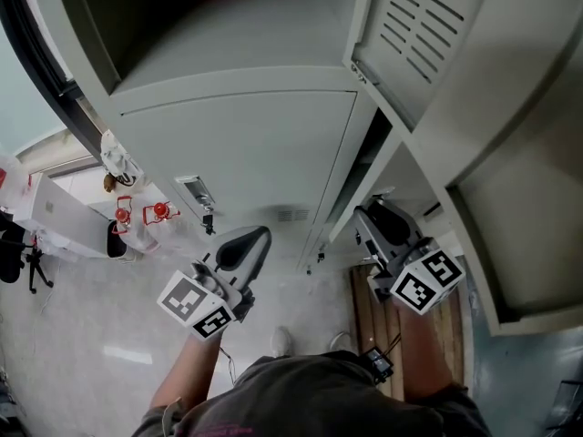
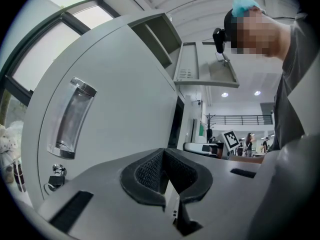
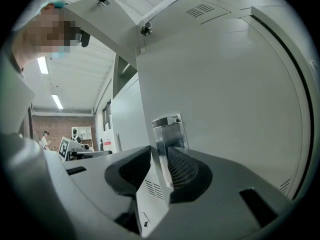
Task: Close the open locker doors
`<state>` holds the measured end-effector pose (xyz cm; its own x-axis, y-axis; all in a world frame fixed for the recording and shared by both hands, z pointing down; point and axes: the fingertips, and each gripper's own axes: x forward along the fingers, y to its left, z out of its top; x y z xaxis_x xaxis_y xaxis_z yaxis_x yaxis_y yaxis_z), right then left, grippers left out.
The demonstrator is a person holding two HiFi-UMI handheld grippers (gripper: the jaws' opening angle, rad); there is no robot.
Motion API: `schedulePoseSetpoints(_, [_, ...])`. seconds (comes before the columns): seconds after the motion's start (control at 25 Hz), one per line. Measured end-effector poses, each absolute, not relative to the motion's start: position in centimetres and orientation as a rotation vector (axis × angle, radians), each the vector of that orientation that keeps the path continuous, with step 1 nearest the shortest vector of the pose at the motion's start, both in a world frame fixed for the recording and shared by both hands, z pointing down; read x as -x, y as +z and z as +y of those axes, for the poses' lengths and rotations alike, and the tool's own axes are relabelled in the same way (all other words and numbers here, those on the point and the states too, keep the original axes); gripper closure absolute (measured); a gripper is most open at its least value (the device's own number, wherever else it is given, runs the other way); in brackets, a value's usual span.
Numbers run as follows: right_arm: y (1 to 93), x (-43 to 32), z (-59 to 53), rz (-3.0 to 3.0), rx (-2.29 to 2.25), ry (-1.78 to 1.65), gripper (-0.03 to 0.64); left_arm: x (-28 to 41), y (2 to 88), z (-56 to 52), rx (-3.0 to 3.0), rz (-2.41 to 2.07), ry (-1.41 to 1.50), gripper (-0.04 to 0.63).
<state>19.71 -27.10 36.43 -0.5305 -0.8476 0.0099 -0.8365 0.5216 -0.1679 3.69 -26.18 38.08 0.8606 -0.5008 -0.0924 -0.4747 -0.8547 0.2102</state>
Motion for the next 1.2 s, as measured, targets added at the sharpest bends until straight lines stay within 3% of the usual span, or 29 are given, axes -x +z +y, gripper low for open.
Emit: schedulePoseSetpoints(1.2, [36.5,-20.0,-31.5,2.625,1.605,-0.215,0.548,-3.2,37.7,-28.3,-2.846,-0.812,-0.229,0.586])
